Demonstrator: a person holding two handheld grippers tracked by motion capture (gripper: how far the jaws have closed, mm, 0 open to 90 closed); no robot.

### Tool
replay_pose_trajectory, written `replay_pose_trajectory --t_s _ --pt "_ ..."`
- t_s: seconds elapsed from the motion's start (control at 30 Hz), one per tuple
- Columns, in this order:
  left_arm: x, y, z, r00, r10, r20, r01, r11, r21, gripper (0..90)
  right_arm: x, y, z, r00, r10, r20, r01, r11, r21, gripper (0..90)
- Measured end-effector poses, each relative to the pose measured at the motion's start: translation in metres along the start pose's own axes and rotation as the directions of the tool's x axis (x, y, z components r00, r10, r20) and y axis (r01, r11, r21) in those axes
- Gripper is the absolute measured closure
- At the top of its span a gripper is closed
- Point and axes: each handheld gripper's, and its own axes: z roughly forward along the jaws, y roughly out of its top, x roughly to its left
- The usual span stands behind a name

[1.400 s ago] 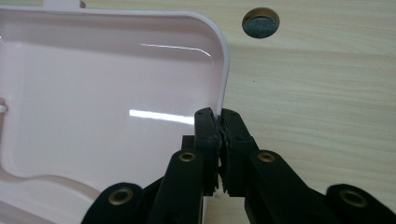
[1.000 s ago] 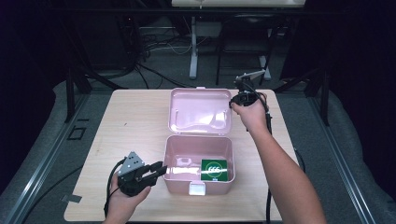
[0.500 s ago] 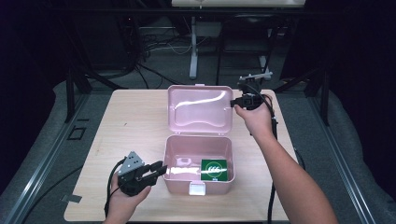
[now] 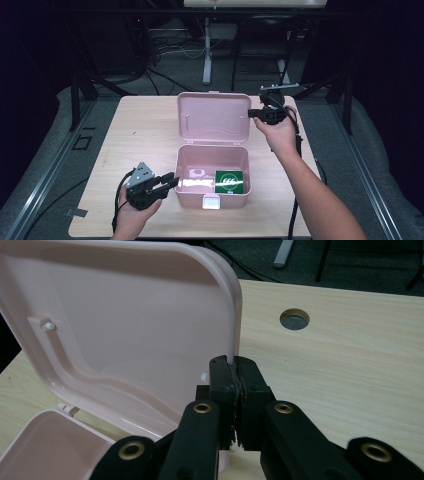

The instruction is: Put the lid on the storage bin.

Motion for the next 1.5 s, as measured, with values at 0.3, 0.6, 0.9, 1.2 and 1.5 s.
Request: replay_pose_trajectory --t_s 0.3,0.6,0.9,1.2,1.5 --pt "0.0 0.0 0.0 1.0 0.0 -0.002 0.0 1.0 -0.003 71.8 0.007 -0.012 -0.016 0.9981 -0.061 0.001 0.061 0.997 -0.049 87.9" --pt "0.0 0.0 0.0 1.0 0.003 -0.003 -0.003 1.0 0.002 71.8 0.011 -0.028 -0.029 0.9951 -0.098 -0.008 0.097 0.99 -0.102 87.3" --pt "0.001 0.0 0.0 1.0 -0.001 0.001 0.001 1.0 -0.002 71.7 0.009 -0.042 -0.04 0.9951 -0.07 -0.07 0.059 0.989 -0.139 86.3" --pt "0.001 0.0 0.001 1.0 -0.009 0.002 0.009 0.9999 -0.007 71.8 0.009 -0.057 -0.048 0.9939 -0.052 -0.097 0.033 0.982 -0.187 87.5" --pt "0.001 0.0 0.001 1.0 -0.01 0.003 0.01 0.9999 -0.006 71.7 0.012 -0.071 -0.053 0.9941 -0.056 -0.093 0.034 0.975 -0.221 87.9"
